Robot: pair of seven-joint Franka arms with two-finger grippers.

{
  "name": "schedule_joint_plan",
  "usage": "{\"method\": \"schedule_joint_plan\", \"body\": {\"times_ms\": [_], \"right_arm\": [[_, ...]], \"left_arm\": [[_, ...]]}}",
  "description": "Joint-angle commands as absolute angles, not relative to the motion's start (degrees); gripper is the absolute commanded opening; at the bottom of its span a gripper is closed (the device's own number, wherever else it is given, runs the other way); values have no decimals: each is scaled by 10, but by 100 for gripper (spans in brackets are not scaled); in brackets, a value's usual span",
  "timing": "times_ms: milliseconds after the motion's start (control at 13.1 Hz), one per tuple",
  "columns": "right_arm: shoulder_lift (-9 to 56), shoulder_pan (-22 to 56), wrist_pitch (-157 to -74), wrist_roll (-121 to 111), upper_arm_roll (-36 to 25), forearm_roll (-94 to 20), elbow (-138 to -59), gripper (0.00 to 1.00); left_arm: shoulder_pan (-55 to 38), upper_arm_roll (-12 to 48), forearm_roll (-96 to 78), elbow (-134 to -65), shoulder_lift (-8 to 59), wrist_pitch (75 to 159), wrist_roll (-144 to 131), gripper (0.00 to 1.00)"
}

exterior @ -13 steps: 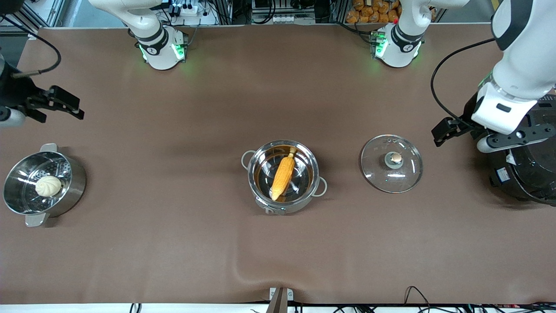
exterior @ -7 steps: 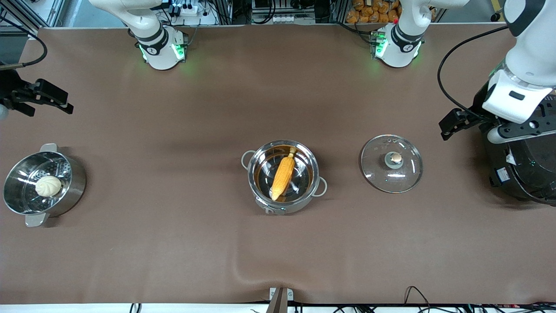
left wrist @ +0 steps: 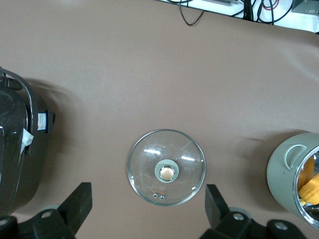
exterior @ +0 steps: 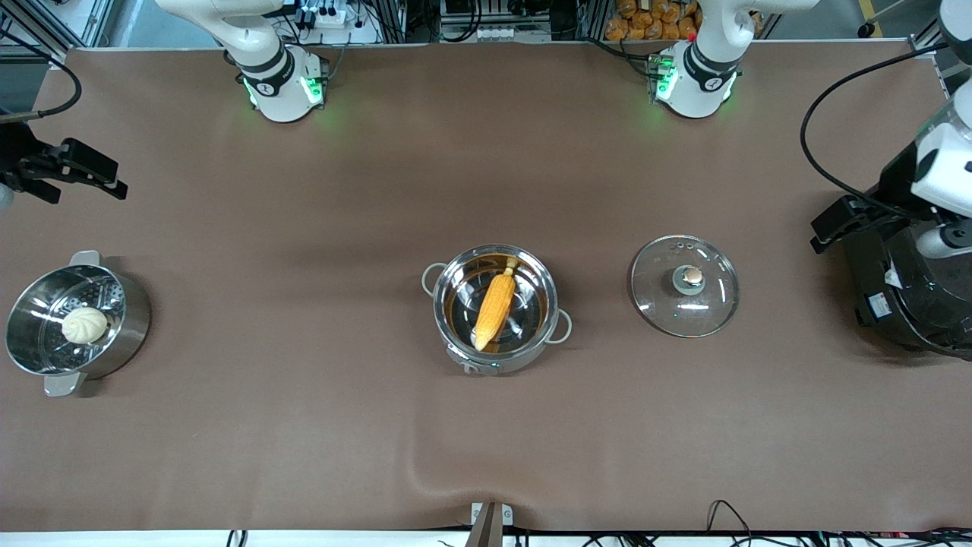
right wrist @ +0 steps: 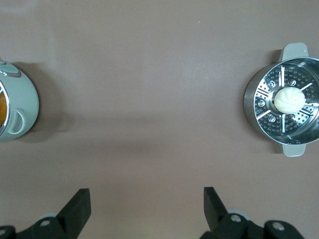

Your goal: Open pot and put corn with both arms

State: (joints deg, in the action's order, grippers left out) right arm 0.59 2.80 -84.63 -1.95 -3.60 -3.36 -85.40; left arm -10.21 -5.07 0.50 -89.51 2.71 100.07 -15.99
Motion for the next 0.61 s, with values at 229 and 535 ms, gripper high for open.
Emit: {"method": "schedule_joint_plan", "body": {"times_ms": [229,535], "right_arm": [[11,16,-817,-26,-26,-36,-839,100],[10,18,-815,-27,-26,-36,-840,100]], "left_arm": [[-33,24,-2,-877,37,989,-135,100],[-28,24,0,-874,37,979,-132,100]]}}
